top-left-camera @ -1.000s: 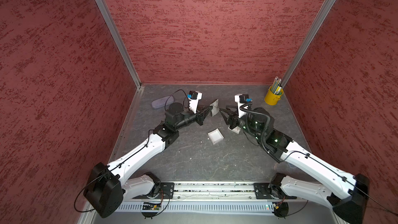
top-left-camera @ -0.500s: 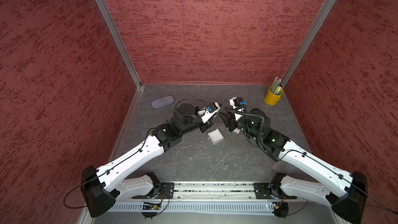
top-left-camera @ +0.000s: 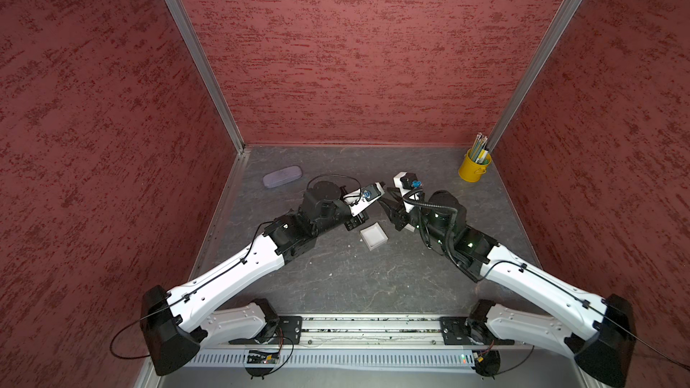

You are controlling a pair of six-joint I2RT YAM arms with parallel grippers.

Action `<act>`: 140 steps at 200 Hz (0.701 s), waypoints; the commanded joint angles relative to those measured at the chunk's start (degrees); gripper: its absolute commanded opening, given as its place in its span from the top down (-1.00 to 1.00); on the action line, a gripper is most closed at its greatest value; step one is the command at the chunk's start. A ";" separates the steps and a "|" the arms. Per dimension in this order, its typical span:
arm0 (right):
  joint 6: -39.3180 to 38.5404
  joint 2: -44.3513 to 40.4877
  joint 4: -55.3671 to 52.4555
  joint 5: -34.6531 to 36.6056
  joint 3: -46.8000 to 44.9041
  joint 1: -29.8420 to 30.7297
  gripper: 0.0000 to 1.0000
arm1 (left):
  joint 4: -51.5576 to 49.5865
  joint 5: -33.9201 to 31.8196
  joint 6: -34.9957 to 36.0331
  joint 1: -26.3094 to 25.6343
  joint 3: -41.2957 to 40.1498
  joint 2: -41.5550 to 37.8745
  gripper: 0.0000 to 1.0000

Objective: Take the necklace out of the lift-off lid jewelry box
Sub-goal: Pick up the necklace from the inner lining.

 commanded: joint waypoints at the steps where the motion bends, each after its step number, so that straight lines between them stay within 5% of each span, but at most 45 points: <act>1: 0.40 0.09 3.31 1.78 -1.38 0.46 0.17 | 0.68 -0.34 0.57 -0.04 0.84 -1.52 1.00; 140: 7.53 1.98 9.14 0.17 -2.59 0.48 0.26 | 2.54 -0.03 0.60 -0.04 -2.11 -2.85 1.00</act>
